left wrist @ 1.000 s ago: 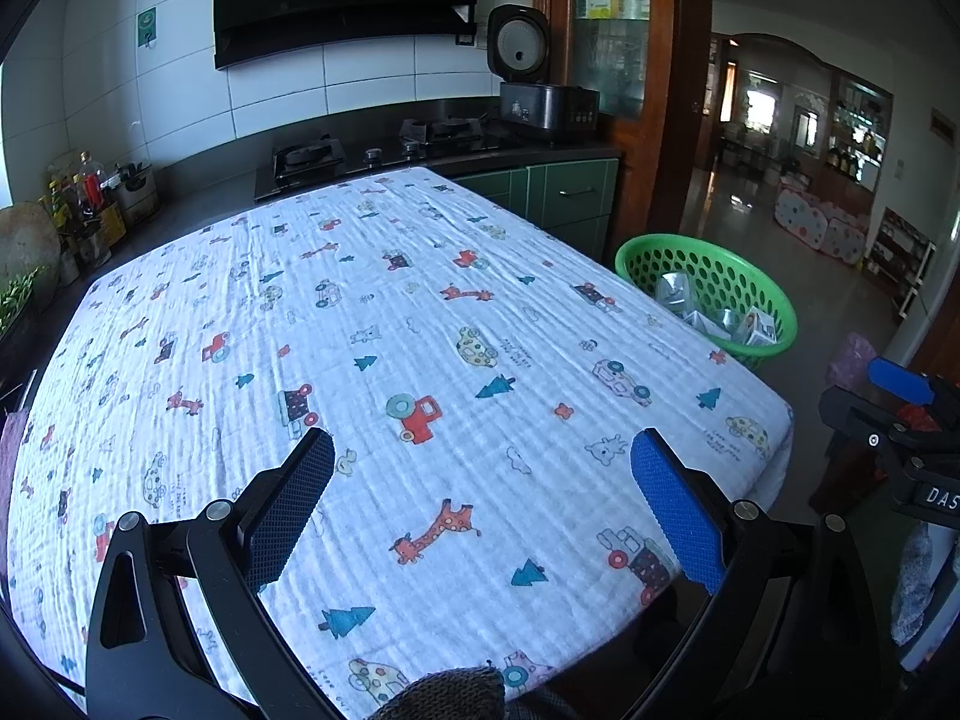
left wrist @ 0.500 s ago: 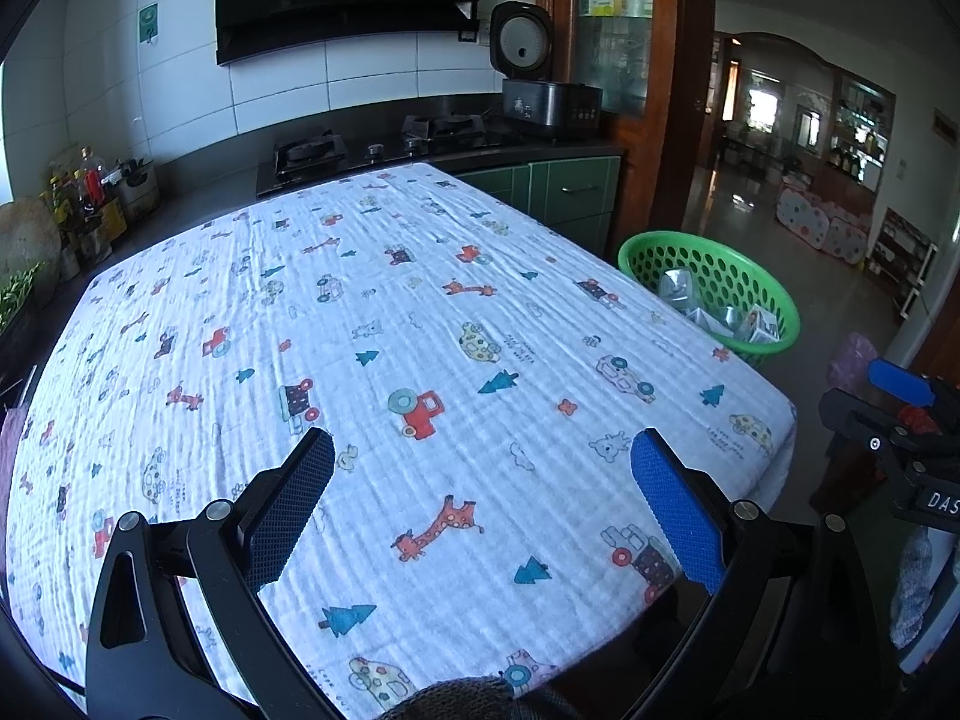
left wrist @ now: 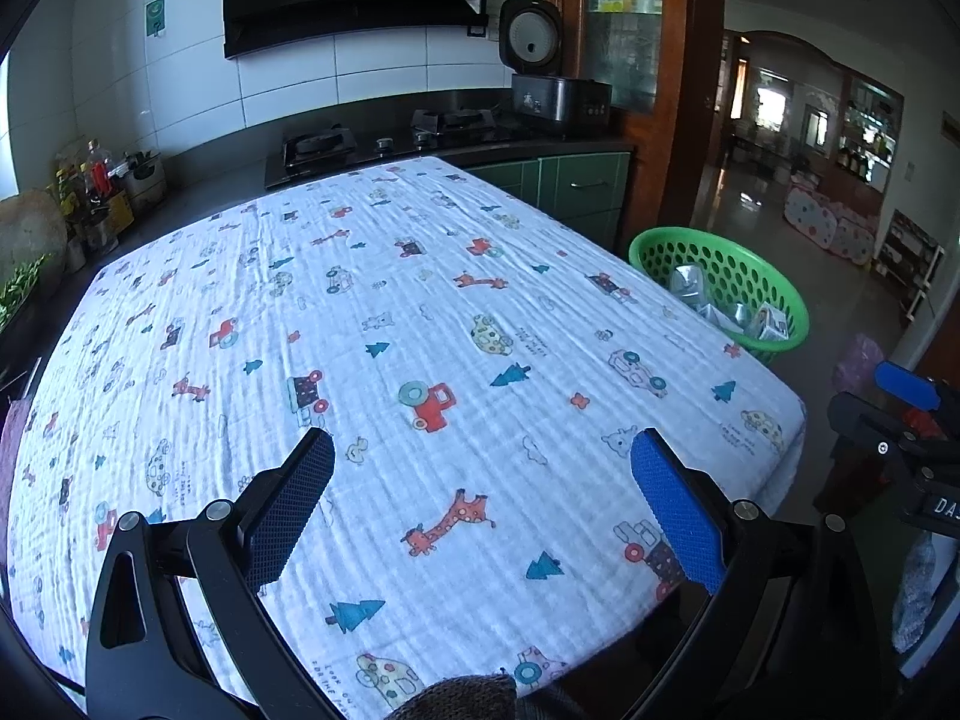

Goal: Collect trash

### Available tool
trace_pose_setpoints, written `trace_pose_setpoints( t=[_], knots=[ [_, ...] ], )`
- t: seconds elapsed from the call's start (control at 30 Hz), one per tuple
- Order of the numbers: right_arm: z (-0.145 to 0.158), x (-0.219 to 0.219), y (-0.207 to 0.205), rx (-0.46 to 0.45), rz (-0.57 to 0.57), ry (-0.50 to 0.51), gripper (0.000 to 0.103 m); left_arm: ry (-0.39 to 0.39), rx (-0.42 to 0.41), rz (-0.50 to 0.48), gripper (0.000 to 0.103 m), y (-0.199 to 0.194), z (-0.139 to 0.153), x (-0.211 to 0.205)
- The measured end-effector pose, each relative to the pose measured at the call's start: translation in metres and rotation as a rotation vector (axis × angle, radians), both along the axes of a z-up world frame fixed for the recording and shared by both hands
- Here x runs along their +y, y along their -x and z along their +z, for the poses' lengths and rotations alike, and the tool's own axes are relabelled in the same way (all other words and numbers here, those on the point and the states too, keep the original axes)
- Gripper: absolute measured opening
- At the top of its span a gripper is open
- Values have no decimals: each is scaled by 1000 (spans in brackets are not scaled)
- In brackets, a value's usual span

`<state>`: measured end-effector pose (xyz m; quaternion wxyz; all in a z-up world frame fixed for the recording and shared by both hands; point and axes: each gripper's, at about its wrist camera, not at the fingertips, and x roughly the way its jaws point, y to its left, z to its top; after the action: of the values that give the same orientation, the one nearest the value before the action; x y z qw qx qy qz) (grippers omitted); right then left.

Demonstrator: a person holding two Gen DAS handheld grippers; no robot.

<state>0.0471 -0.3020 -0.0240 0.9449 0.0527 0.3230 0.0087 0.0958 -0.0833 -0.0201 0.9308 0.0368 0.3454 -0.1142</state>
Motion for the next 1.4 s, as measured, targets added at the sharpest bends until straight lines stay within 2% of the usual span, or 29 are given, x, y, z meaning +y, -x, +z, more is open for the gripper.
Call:
trace_pose_setpoints(
  t=[1.4],
  knots=[
    [-1, 4, 1, 3, 16, -8, 96, 16, 37, 33, 98, -1, -5, 11]
  ],
)
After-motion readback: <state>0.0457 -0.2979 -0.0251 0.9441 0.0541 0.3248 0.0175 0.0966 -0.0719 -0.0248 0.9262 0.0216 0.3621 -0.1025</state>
